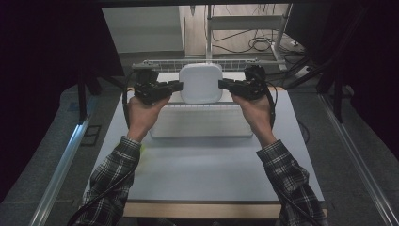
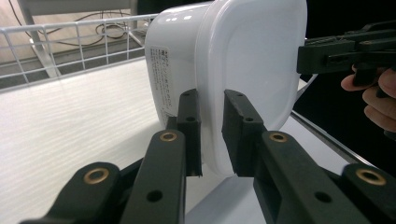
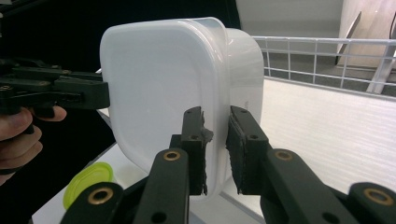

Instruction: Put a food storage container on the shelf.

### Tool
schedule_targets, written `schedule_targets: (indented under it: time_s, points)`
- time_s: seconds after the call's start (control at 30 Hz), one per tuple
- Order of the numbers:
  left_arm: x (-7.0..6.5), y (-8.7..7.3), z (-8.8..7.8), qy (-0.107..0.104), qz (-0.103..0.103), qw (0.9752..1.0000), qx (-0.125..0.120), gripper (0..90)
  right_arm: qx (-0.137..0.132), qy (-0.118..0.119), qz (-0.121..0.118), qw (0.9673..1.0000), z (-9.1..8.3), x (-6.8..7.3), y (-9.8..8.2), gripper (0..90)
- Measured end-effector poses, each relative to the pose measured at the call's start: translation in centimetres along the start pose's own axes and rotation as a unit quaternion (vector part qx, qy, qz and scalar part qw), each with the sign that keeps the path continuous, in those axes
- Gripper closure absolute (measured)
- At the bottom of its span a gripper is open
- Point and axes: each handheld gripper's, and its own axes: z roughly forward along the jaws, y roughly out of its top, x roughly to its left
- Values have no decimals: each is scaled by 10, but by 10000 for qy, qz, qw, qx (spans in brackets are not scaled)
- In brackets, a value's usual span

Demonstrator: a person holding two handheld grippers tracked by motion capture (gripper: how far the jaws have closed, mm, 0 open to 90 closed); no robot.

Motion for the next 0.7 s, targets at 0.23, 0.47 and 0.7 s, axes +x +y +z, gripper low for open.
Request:
schedule_targets:
  time_s: [0.23, 0.47, 0.7]
  points:
    - [0, 0, 5, 10, 120, 9998, -150, 666, -31, -63, -59, 10000, 5, 0, 2, 714]
    - [-1, 2, 10, 118, 242, 9994, -196, 599, -56, -131, -124, 9998, 11, 0, 5, 654]
    - [1, 4, 17, 182, 289, 9992, -186, 549, -43, -259, -224, 9994, 18, 0, 5, 600]
